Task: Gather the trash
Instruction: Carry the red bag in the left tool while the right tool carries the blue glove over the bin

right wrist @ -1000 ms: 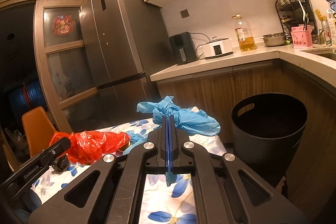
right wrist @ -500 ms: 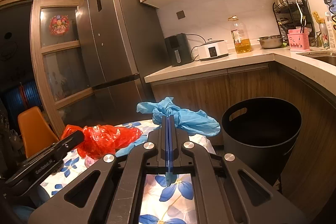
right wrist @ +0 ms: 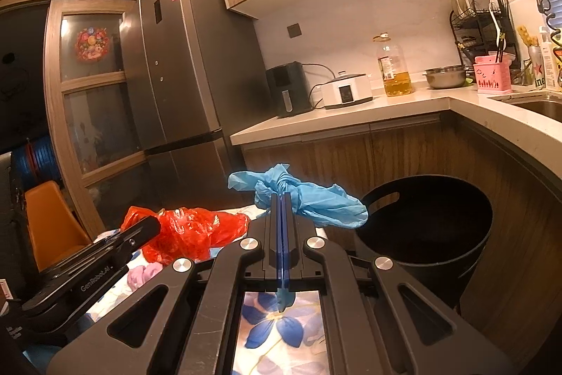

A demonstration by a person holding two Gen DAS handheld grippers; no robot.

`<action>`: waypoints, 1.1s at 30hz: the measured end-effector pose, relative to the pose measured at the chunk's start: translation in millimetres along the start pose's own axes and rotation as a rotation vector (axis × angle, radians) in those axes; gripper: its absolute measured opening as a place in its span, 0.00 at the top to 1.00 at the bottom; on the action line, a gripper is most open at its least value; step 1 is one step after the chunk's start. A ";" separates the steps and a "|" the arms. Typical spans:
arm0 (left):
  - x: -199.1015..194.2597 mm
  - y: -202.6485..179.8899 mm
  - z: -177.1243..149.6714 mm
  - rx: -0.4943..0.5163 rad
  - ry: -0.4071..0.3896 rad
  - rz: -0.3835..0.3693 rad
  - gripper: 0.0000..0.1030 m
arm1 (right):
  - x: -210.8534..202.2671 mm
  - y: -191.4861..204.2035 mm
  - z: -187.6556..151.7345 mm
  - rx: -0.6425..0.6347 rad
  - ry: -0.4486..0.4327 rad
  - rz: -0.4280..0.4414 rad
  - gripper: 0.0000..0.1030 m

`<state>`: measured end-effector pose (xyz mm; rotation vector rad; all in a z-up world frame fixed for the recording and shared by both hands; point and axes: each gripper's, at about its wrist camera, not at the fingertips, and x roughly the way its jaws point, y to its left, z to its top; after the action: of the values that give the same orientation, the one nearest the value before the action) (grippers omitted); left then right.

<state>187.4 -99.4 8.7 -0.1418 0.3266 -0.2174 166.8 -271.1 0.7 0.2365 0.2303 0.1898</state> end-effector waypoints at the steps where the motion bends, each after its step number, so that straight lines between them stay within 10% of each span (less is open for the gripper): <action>1: 2.6 -3.3 1.3 0.004 -0.002 -0.004 0.93 | 0.2 -2.2 1.8 0.000 -0.005 -0.006 0.99; 33: 103.9 -126.7 22.6 0.095 0.021 -0.210 0.93 | 12.3 -105.4 40.4 0.032 -0.089 -0.218 0.99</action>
<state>267.0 -243.9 20.4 -0.0798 0.3216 -0.4418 205.2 -377.6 9.8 0.2491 0.1697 -0.0401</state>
